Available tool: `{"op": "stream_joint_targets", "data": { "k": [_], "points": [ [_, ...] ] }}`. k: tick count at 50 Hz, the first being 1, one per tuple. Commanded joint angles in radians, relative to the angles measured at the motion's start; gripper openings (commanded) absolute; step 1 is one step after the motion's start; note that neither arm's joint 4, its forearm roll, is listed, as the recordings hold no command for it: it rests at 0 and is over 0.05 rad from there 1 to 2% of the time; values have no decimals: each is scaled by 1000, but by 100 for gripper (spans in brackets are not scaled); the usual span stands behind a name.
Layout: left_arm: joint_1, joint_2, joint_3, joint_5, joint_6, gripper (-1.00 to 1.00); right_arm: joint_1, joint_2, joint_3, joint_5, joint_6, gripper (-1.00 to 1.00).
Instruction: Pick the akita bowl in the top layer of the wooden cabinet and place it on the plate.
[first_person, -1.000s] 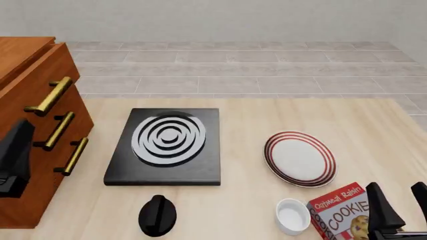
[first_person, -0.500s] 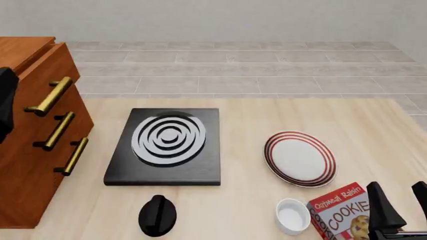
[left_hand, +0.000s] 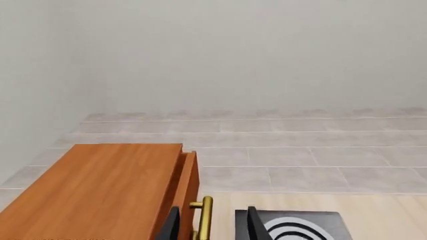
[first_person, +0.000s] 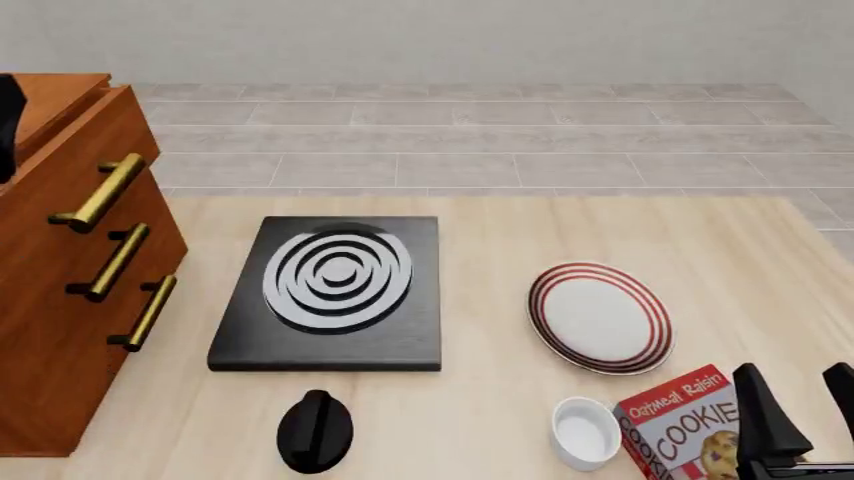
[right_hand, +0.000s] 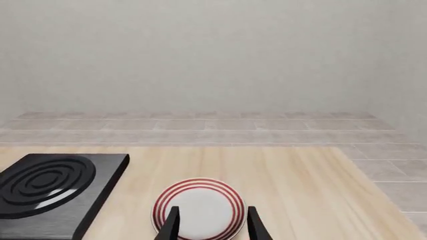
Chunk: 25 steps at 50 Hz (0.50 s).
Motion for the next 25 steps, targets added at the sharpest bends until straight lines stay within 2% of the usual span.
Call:
{"op": "stream_joint_targets", "data": {
  "k": [1, 4, 6, 12, 19, 21, 25],
  "points": [
    [31, 76, -87, 101, 22, 100, -2, 0, -1, 1, 3, 100],
    [31, 86, -103, 121, 34, 100, 0, 0, -1, 0, 2, 100],
    [32, 92, -119, 139, 3, 100, 0, 0, -1, 0, 3, 100],
    [27, 121, -173, 206, 27, 100, 1, 0, -1, 0, 2, 100],
    [40, 157, -228, 269, 15, 100, 2, 0, -2, -2, 0, 100],
    [41, 161, -230, 276, 46, 100, 2, 0, -2, -2, 0, 100],
    [66, 174, -240, 300, 35, 100, 4, 0, -1, -2, -1, 100]
  ]
}}
